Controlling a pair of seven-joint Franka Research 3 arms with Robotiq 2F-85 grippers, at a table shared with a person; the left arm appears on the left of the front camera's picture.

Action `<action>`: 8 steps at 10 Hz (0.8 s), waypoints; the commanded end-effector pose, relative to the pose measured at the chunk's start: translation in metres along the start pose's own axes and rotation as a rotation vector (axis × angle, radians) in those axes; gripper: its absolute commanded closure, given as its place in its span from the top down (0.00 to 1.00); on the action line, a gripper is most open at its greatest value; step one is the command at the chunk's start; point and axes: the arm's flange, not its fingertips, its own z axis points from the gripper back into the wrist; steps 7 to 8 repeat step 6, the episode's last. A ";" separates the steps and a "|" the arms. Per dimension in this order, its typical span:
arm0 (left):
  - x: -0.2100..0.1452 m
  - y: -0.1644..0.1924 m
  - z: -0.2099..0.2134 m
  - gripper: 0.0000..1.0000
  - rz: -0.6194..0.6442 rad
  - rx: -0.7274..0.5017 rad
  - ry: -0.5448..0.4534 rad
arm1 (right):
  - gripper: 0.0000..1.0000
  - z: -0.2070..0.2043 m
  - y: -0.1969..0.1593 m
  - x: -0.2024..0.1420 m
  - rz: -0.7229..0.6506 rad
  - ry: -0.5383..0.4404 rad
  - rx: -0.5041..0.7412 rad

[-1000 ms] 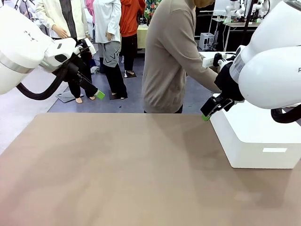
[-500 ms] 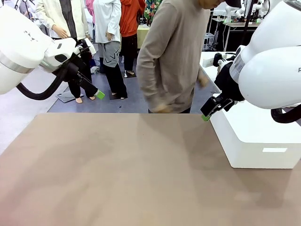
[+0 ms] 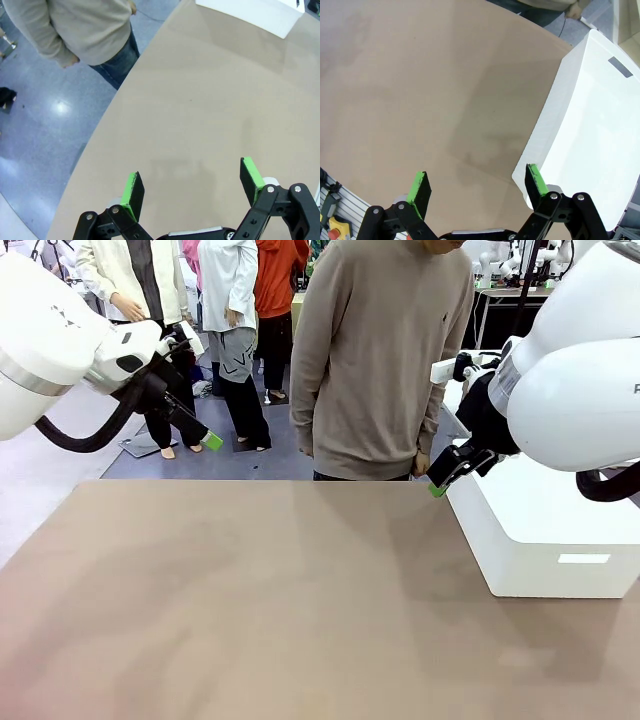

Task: Pack the shoes into the box.
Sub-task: Press down on the lid of the Shoes Box.

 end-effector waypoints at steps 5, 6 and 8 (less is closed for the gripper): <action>-0.001 0.001 0.001 1.00 -0.007 0.008 -0.001 | 1.00 0.002 -0.001 0.003 -0.001 0.003 -0.002; -0.001 0.001 0.001 1.00 -0.007 0.008 -0.001 | 1.00 0.002 -0.001 0.003 -0.001 0.003 -0.002; -0.001 0.001 0.001 1.00 -0.007 0.008 -0.001 | 1.00 0.002 -0.001 0.003 -0.001 0.003 -0.002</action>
